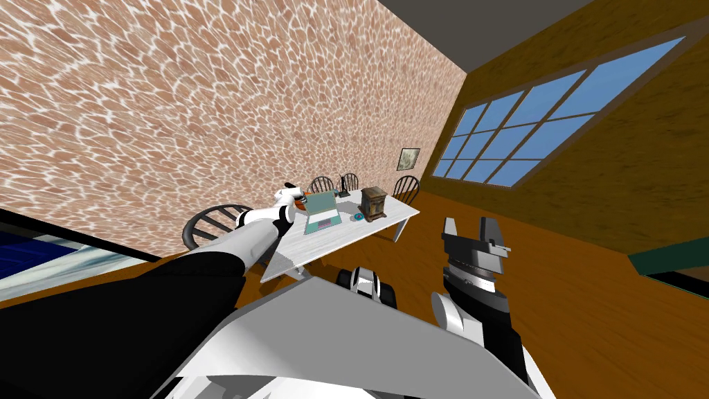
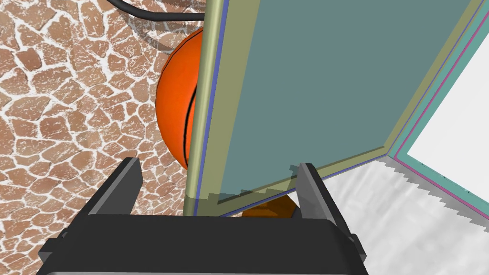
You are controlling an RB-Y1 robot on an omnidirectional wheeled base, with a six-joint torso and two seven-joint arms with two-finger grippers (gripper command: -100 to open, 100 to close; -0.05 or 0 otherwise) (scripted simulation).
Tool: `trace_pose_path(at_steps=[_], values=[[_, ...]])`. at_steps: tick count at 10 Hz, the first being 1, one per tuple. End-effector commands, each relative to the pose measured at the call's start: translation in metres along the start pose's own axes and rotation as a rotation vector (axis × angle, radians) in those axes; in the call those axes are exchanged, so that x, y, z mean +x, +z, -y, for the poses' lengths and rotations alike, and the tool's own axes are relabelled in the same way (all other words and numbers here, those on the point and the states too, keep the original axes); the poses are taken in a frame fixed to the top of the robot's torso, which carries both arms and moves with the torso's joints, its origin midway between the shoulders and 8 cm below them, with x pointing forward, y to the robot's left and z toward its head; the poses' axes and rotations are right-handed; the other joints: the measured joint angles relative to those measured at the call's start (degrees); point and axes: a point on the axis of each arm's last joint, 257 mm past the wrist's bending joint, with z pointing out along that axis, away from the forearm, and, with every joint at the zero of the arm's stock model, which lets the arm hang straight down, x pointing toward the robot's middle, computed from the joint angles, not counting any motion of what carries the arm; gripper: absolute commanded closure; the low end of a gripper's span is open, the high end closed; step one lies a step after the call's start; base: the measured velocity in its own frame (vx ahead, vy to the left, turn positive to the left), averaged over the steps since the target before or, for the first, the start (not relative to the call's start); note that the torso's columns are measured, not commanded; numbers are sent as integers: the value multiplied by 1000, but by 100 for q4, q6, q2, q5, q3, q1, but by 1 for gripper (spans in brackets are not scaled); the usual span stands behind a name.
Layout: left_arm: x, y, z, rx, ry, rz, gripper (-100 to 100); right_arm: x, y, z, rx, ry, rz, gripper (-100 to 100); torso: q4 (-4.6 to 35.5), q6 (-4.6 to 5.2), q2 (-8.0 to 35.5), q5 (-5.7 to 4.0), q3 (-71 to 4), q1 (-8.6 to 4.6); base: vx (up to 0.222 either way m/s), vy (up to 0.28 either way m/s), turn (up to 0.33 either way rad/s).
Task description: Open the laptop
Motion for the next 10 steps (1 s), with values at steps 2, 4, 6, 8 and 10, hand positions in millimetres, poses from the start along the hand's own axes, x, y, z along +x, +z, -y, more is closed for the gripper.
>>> trace_pose_path(at_steps=[2, 4, 6, 8, 10], values=[[-11, 1, 1, -1, 20, -18, -100, 0, 0, 0, 0, 0, 0, 0, 5, 5, 18, 3, 11, 9, 49, -39, 34], [-20, 1, 1, 1, 30, -26, -100, 0, 0, 0, 0, 0, 0, 0, 0, 4, 0, -2, 0, -6, 75, -70, 98], [-13, 0, 1, -1, 2, -51, -100, 0, 0, 0, 0, 0, 0, 0, -1, 6, 0, -2, -1, -5, 51, -48, 25], [-21, 0, 2, 2, 10, -62, -100, 0, 0, 0, 0, 0, 0, 0, 1, -3, 0, 3, 1, 5, 79, -49, 81], [-29, -1, 4, 6, 22, -69, -100, 0, 0, 0, 0, 0, 0, 0, -1, 1, -2, -3, -1, -13, 77, -80, 85]])
